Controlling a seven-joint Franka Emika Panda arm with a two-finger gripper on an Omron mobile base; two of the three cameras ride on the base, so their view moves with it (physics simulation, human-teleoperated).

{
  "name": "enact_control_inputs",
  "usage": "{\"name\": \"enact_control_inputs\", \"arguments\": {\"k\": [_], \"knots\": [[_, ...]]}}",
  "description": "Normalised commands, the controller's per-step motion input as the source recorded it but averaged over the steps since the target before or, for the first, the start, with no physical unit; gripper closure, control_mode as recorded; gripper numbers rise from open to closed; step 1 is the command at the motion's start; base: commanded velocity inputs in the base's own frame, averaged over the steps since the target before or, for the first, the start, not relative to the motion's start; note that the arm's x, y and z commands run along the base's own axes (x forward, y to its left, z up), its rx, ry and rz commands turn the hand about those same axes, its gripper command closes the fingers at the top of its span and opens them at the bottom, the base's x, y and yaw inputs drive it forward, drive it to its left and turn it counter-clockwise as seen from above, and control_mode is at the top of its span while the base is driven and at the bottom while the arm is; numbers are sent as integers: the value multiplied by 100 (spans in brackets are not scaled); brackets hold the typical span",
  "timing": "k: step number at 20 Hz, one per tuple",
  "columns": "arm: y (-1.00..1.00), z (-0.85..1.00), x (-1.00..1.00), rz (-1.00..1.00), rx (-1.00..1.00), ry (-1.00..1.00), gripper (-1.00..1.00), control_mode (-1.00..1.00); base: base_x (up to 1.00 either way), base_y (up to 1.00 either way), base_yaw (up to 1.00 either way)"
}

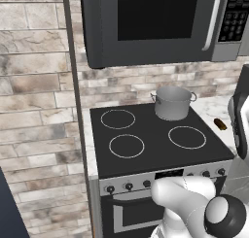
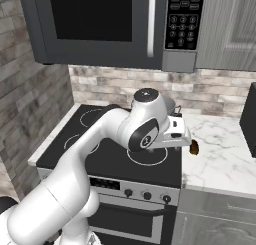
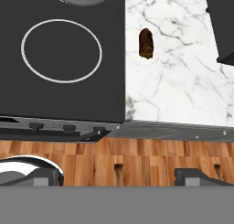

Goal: Turn on the burner for the pot on the stove. Wait thirty seconds for the pot to heat up. Then add the sweet potato to the pot.

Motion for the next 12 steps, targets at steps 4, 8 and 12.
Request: {"name": "enact_control_inputs", "arguments": {"k": [4,8,12], "knots": [[0,0,0,0,0,0,-100,-100,0,0,0],[0,0,0,0,0,0,-100,-100,0,0,0],[0,0,0,0,0,0,-100,-100,0,0,0]]}}
